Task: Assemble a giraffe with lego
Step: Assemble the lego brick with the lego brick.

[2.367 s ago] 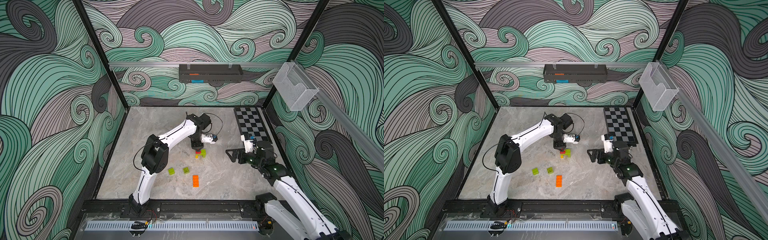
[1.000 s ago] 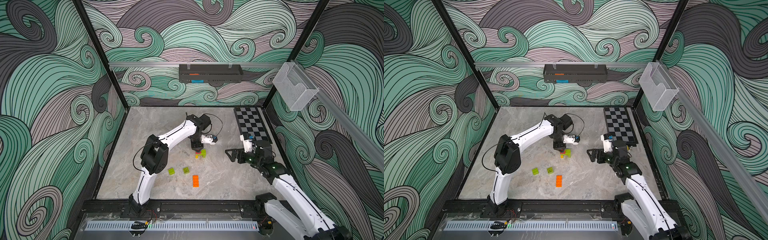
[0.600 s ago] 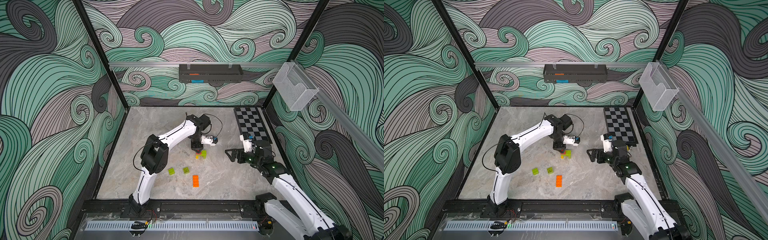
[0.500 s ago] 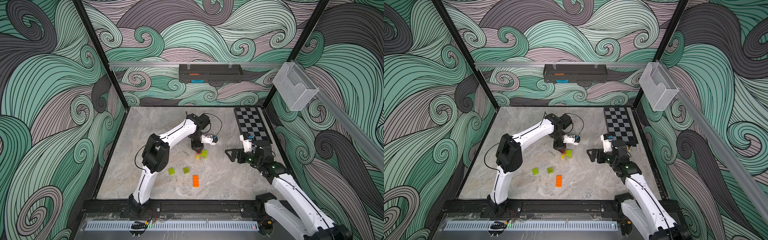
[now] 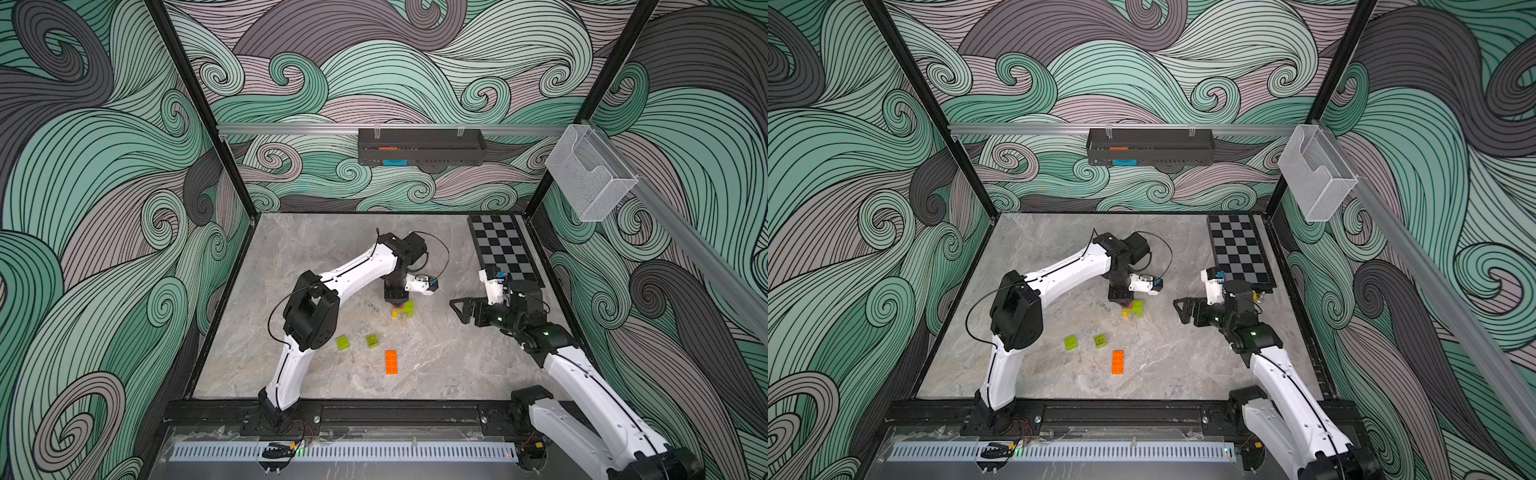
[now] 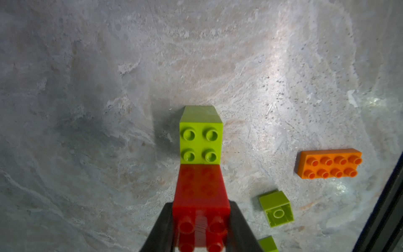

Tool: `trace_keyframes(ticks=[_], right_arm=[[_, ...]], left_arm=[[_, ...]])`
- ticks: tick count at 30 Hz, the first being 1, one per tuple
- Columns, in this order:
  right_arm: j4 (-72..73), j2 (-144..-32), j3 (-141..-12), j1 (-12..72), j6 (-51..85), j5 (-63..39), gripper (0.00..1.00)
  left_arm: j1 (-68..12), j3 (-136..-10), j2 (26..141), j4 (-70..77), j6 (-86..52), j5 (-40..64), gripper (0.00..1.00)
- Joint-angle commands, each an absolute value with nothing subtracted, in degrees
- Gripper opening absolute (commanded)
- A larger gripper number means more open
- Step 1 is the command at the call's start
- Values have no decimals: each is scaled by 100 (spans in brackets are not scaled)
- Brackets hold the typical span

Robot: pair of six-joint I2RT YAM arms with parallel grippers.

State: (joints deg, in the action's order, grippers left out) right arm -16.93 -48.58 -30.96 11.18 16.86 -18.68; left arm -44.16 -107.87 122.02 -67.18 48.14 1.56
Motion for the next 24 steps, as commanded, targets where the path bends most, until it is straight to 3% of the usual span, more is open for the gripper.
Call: trace_keyframes(ticks=[1, 9, 12, 14, 17, 20, 24], right_arm=[[-1626, -4860, -3084, 1090, 1655, -1949, 99], [-1626, -4808, -3062, 1092, 1670, -1960, 99], [-1629, -4795, -3067, 1095, 1662, -1970, 99], [-1635, -4784, -3080, 1090, 1666, -1988, 99], [-1667, -4743, -3128, 1092, 1680, -2060, 99], [-1813, -4678, -3240, 1120, 1724, -2050, 99], [-2240, -4601, -3485, 1472, 1954, -1805, 99]], left_arm=[[-4490, -10452, 12916, -6566, 4888, -492, 0], [-4474, -10757, 13318, -6996, 4826, -388, 2], [-4452, -10848, 13149, -7005, 4834, -309, 24], [-4434, -10982, 12962, -6988, 4830, -282, 47], [-4416, -11269, 12601, -6963, 4809, -259, 67], [-4371, -11530, 12142, -6922, 4715, -215, 80], [-4219, -11698, 11428, -6875, 4535, -83, 89]])
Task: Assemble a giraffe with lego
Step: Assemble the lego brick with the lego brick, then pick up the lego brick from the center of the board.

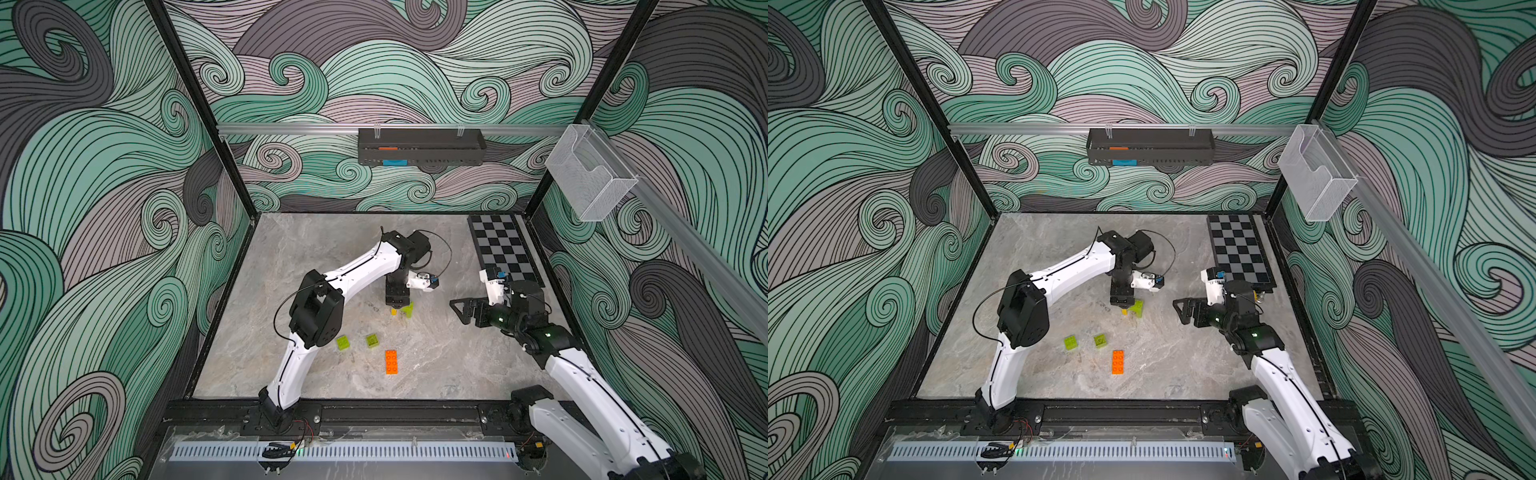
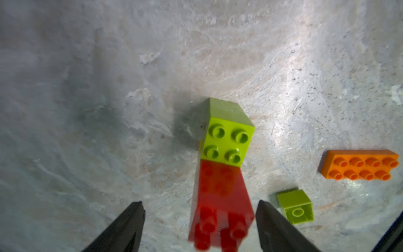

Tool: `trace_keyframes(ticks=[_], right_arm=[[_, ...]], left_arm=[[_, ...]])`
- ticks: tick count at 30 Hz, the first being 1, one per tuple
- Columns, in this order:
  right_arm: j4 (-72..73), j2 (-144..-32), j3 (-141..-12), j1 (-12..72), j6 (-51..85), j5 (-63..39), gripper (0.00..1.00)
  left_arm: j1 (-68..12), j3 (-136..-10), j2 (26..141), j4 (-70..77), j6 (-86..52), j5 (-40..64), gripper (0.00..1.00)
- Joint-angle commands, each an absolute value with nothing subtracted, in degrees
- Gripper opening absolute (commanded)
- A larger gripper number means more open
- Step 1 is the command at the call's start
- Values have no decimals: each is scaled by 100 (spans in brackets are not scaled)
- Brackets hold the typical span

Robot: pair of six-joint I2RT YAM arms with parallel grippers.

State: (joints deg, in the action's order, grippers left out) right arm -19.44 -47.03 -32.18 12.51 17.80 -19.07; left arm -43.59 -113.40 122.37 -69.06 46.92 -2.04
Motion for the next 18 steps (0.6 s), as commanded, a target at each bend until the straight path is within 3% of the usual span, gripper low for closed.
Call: trace_keyframes(ticks=[1, 7, 13, 18], right_arm=[[-2345, -4590, -3558, 1659, 2032, -1688, 99], [-2765, -4991, -4162, 3529, 2491, -319, 97], [-3356, -6684, -5433, 5344, 2834, 873, 93], [-3575, -8293, -6526, 6269, 2916, 1159, 92]], left_arm=[[-4149, -11667, 11204, -6859, 4479, -35, 90], [-3327, -10783, 9793, -6555, 3768, 757, 94], [-2405, -8764, 8101, -5763, 3106, 1084, 95], [-1562, -7232, 6945, -5315, 2769, 1662, 99]])
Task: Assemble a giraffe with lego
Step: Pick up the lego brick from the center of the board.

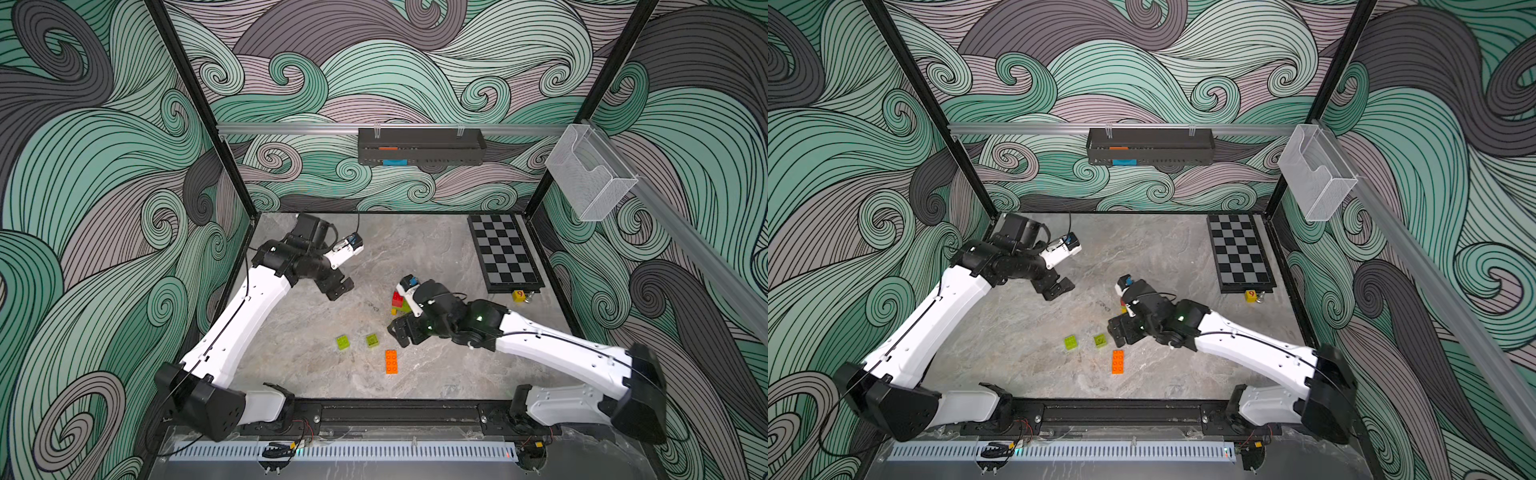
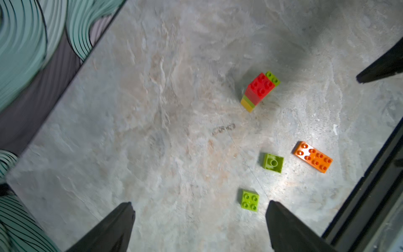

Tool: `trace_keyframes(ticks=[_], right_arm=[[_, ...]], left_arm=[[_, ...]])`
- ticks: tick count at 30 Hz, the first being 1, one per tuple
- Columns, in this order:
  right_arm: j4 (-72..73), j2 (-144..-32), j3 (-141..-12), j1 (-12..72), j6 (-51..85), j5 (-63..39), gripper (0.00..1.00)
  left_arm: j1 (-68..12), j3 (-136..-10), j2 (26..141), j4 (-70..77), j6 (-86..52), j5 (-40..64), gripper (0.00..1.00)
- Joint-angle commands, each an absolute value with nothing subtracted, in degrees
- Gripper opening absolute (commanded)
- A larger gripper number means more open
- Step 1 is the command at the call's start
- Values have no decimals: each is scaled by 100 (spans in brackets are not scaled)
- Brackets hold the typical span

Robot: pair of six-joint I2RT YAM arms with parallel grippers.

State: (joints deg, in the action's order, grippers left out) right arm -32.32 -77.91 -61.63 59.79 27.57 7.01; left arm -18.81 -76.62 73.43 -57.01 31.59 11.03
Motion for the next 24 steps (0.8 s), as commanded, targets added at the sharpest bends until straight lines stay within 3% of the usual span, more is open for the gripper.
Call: trace_keyframes(ticks=[1, 4, 7, 16, 24], right_arm=[[-3578, -8653, -6730, 6386, 2848, 1130, 91], [-3996, -9674, -7445, 6617, 2711, 1324, 90], [-4249, -10302, -7849, 6610, 2747, 1435, 89], [-4247, -11191, -8156, 6239, 2998, 998, 76], [-4245, -11625, -8408, 6234, 2901, 634, 70]], left_arm=[[-1342, -6934, 6758, -5196, 2713, 1918, 99], [-686, -6175, 6284, -4780, 2506, 2785, 99], [-379, -5933, 6080, -4603, 2346, 2850, 99], [-320, -5944, 6073, -4268, 1720, 2454, 99], [-316, -5916, 6074, -4223, 1652, 2426, 99]])
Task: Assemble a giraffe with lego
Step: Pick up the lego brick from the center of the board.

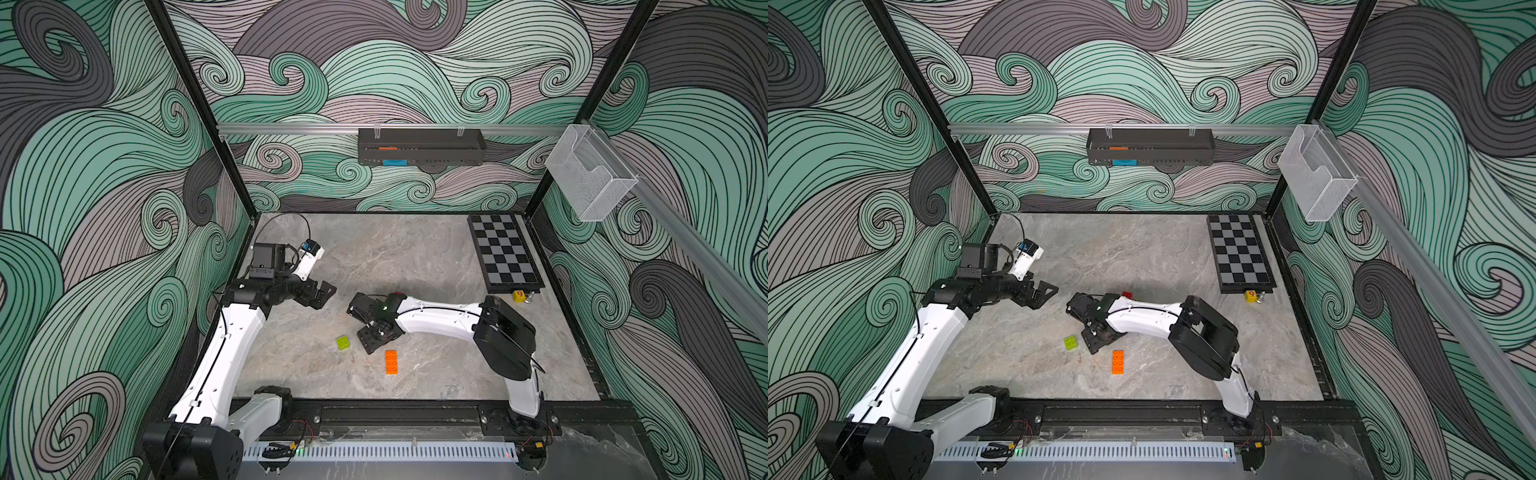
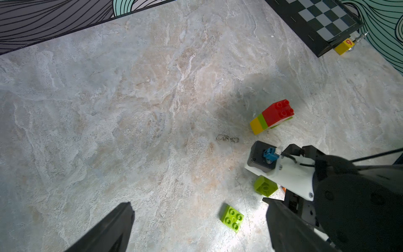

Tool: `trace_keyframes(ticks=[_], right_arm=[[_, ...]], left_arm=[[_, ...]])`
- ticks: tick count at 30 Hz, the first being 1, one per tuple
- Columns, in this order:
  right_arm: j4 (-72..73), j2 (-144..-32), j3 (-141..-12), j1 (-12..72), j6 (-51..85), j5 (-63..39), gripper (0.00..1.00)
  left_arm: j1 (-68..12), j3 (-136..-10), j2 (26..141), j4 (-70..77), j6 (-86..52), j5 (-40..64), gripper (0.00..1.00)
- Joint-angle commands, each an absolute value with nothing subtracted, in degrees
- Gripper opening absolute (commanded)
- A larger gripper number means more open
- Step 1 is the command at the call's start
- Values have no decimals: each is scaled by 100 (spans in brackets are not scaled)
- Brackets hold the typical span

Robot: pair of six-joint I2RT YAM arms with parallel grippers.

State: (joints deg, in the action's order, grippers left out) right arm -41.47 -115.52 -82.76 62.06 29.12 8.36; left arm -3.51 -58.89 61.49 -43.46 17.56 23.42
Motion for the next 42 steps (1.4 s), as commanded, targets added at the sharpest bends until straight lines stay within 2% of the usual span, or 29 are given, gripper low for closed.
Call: trace_keyframes(ticks=[1, 7, 11, 16, 29, 32, 36, 42], right_arm=[[-4253, -11662, -8431, 6231, 2894, 611, 69], [-4305, -11784, -8526, 6214, 2874, 575, 63], [-4379, -11726, -8576, 6227, 2826, 832, 69], [-4505, -11818, -8716, 6249, 2777, 1035, 68], [-4523, -12154, -8887, 6215, 2742, 1078, 48], [-4530, -12121, -8878, 6214, 2734, 1065, 41], [-4537, -11868, -8850, 6205, 2700, 992, 28], [-4536, -10992, -8627, 5895, 2913, 177, 25]], left_arm=[[-316, -5906, 6073, -4219, 1652, 2426, 99], [-308, -5889, 6052, -4212, 1669, 2399, 99], [-308, -5872, 6047, -4210, 1670, 2416, 99], [-308, -5863, 6047, -4210, 1679, 2457, 99], [-308, -5836, 6012, -4245, 1722, 2520, 99], [-308, -5850, 6003, -4267, 1740, 2518, 99], [-323, -5849, 6025, -4237, 1780, 2494, 99], [-582, -6228, 6184, -4337, 2200, 2409, 99]])
